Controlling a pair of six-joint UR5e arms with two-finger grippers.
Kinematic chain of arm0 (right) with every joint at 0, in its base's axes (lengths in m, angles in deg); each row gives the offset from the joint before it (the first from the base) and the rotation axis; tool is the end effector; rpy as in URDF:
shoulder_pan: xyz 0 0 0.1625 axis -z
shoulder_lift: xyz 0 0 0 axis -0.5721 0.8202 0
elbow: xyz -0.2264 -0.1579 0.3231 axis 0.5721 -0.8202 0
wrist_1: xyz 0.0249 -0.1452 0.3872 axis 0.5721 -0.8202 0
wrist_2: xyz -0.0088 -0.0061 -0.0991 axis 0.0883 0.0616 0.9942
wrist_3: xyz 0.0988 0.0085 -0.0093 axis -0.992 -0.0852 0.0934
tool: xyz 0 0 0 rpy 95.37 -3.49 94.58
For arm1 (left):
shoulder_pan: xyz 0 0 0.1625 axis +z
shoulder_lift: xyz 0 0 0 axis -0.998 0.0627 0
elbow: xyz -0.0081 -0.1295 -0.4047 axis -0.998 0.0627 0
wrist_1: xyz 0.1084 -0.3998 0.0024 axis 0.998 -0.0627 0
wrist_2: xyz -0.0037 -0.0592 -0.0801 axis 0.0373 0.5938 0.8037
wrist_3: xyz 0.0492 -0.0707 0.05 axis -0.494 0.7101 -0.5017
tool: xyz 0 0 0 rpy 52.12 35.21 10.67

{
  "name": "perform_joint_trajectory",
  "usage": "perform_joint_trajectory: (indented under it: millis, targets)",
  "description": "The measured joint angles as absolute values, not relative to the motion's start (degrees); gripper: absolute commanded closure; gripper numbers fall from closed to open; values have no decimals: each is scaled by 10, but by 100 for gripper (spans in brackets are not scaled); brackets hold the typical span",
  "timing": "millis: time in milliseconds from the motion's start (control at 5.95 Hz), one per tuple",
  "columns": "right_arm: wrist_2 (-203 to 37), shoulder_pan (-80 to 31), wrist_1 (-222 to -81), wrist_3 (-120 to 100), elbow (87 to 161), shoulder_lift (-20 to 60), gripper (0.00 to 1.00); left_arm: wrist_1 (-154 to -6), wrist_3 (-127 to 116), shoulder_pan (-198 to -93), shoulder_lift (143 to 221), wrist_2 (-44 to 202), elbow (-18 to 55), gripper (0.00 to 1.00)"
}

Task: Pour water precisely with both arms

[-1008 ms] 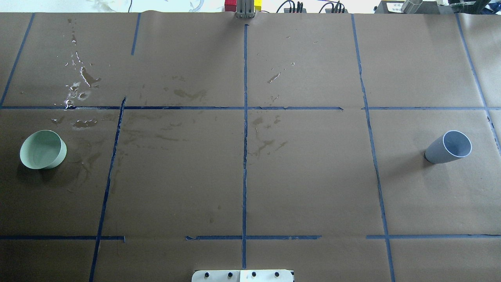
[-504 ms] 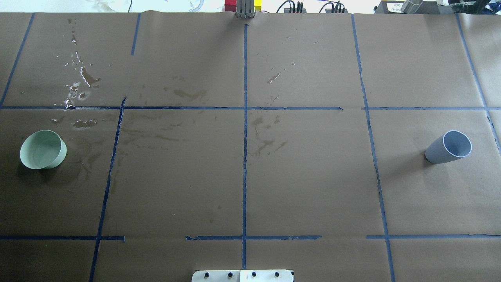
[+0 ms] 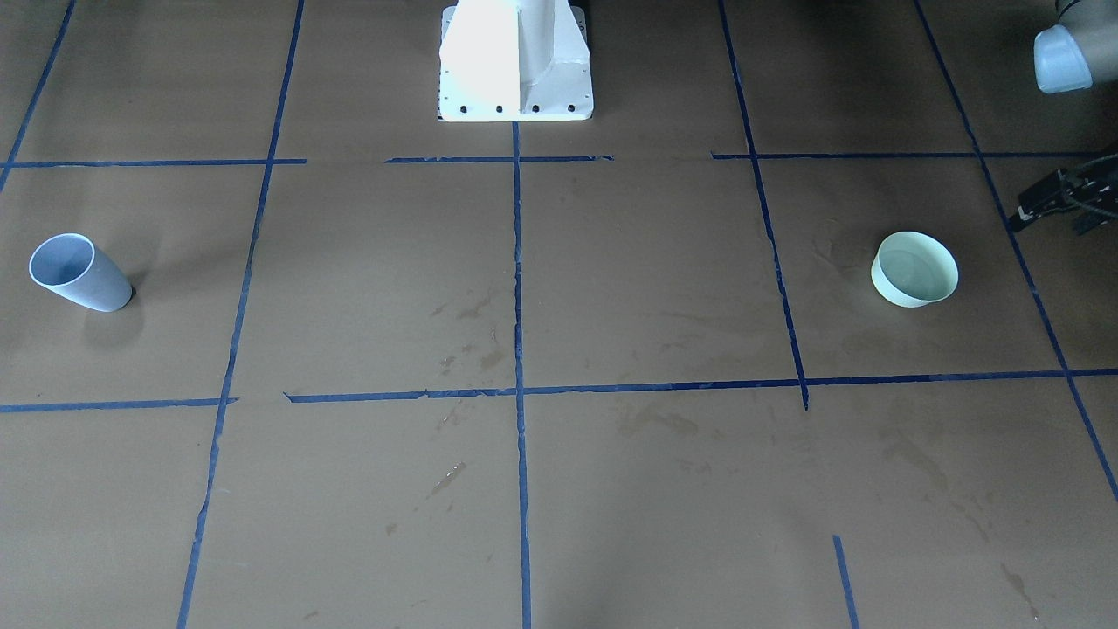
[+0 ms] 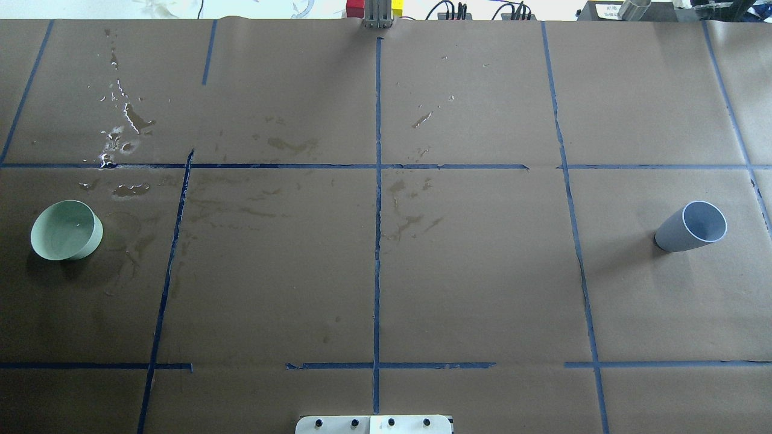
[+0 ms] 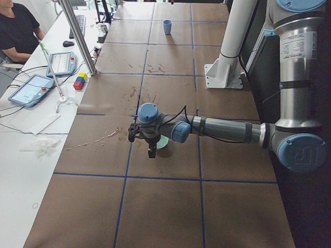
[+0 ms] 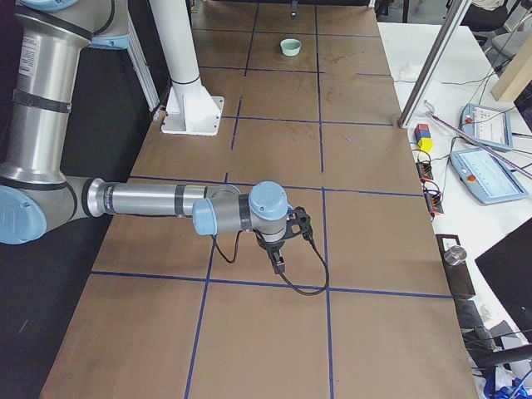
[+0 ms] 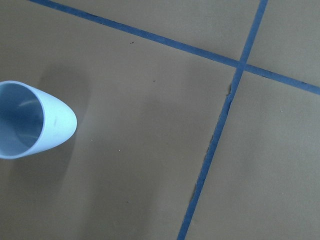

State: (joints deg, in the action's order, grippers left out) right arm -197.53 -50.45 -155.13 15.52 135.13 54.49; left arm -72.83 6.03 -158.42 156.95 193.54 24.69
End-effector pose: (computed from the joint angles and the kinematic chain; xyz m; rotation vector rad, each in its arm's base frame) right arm 0.0275 -0.4024 0.6264 0.1848 -0.8216 -0.2902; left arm 0.0867 -0.4667 0.6009 0.0224 0.8657 0.0140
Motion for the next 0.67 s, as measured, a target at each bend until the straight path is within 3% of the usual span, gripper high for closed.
perform_joint_trajectory:
  millis: [504, 672]
  targets:
    - [-1977, -504, -1551, 153, 1351, 545, 0, -816, 130, -1521, 1590, 1932, 179, 2]
    - [-1977, -504, -1551, 153, 1351, 545, 0, -821, 132, -1505, 1593, 1932, 168, 10]
